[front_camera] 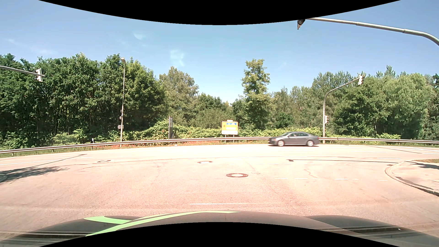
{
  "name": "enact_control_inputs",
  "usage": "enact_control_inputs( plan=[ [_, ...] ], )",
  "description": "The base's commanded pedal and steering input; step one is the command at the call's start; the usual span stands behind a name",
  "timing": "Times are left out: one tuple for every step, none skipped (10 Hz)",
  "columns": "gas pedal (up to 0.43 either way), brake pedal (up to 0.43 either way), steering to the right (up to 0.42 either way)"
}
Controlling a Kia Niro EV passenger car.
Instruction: Follow the waypoints while adhering to traffic rules and regulations
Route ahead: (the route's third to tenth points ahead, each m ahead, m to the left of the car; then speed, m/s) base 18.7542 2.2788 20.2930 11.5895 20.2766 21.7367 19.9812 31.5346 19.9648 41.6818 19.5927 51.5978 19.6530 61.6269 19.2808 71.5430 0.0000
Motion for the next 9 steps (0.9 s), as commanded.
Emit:
enact_control_inputs(
  plan=[
    [0.0,0.36,-0.024],
    [0.0,0.36,-0.024],
    [0.0,0.366,-0.024],
    [0.0,0.36,-0.024],
    [0.0,0.36,-0.024],
    [0.0,0.36,-0.024],
    [0.0,0.36,-0.024],
    [0.0,0.36,-0.024],
    [0.0,0.36,-0.024]
  ],
)
